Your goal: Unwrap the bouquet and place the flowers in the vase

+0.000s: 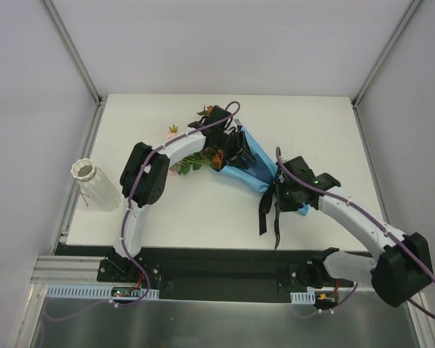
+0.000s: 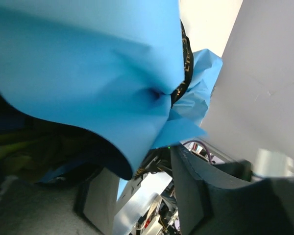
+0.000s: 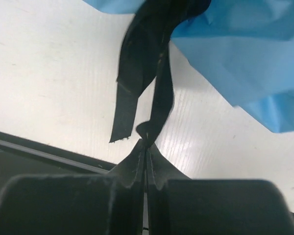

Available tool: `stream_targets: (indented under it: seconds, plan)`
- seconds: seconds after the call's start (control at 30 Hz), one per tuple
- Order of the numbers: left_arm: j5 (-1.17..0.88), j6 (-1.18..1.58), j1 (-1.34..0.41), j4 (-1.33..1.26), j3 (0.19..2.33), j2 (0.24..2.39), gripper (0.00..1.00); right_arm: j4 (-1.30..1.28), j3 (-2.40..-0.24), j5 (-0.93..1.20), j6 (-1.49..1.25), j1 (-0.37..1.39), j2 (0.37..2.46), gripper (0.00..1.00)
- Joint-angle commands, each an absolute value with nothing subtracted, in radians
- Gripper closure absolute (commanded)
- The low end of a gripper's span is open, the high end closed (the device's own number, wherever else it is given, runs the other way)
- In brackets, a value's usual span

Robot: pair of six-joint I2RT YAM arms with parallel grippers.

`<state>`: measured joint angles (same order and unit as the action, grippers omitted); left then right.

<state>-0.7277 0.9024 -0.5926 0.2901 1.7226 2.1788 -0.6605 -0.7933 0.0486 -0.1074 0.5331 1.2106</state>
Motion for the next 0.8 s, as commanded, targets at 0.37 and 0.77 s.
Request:
stream_targets:
  seconds: [0.37, 0.77]
  plan:
    - [-0.695, 0.854, -0.577, 0.265, 1.661, 2.206, 0.6, -0.87, -1.254, -0.049, -0.068, 0.535, 1.063, 0.99]
    - [-0.678, 0.795, -0.555, 0.265, 1.511, 2.168, 0.61, -0.885, -1.534, -0.179, -0.057, 0.532, 1.066, 0.99]
